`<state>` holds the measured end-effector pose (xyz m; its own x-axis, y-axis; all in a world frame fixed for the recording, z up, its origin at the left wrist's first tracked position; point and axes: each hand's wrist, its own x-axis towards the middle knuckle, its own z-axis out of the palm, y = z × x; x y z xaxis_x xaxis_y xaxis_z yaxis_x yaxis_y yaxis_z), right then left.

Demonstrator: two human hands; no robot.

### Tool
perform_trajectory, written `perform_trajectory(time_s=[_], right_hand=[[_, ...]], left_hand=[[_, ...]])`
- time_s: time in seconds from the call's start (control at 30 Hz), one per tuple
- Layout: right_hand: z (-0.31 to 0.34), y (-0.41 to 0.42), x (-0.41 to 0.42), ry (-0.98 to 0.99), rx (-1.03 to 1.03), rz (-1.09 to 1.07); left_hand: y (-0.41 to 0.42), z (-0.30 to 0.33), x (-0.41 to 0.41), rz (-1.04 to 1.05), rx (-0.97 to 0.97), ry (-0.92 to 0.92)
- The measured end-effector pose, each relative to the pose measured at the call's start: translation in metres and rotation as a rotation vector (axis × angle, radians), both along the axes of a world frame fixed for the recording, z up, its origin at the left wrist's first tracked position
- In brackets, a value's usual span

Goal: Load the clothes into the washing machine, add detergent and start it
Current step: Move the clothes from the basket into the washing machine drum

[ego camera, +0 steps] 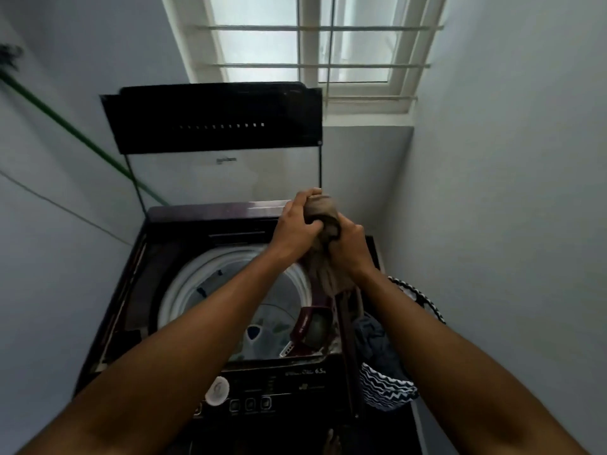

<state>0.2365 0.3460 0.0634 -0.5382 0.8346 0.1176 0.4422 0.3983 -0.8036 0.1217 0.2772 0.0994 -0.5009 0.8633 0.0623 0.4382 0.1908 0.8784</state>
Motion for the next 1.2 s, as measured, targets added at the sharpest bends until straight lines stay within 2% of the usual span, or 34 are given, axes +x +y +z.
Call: perform_trajectory(time_s=[0.1, 0.17, 0.4, 0.6, 0.67, 0.8, 0.93, 1.2], right_hand=[[0.007, -0.012, -0.043, -0.045, 0.030, -0.023], [0.008, -0.025, -0.068, -0.009, 0.046, 0.010], [0.004, -0.075, -0.127, 0.147, -0.068, 0.134], [-0.019, -0.100, -0.150, -0.002, -0.167, 0.173], [-0.025, -0.104, -0.155, -0.081, -0.121, 0.183], [-0.034, -0.108, -0.163, -0.148, -0.103, 0.225], [-0.042, -0.109, -0.168, -0.249, -0.067, 0.367], [-0.048, -0.093, -0.163, -0.318, -0.053, 0.173]], left_hand=[[-0.022, 0.004, -0.029, 0.062, 0.000, -0.152], [-0.036, 0.007, -0.048, 0.097, 0.019, -0.194], [-0.077, -0.016, -0.104, 0.165, -0.025, -0.110], [-0.102, -0.056, -0.131, 0.233, -0.137, -0.170], [-0.107, -0.068, -0.137, 0.212, -0.182, -0.177], [-0.115, -0.079, -0.148, 0.174, -0.245, -0.125], [-0.120, -0.086, -0.159, 0.166, -0.281, -0.050], [-0.111, -0.094, -0.151, 0.080, -0.329, -0.048]])
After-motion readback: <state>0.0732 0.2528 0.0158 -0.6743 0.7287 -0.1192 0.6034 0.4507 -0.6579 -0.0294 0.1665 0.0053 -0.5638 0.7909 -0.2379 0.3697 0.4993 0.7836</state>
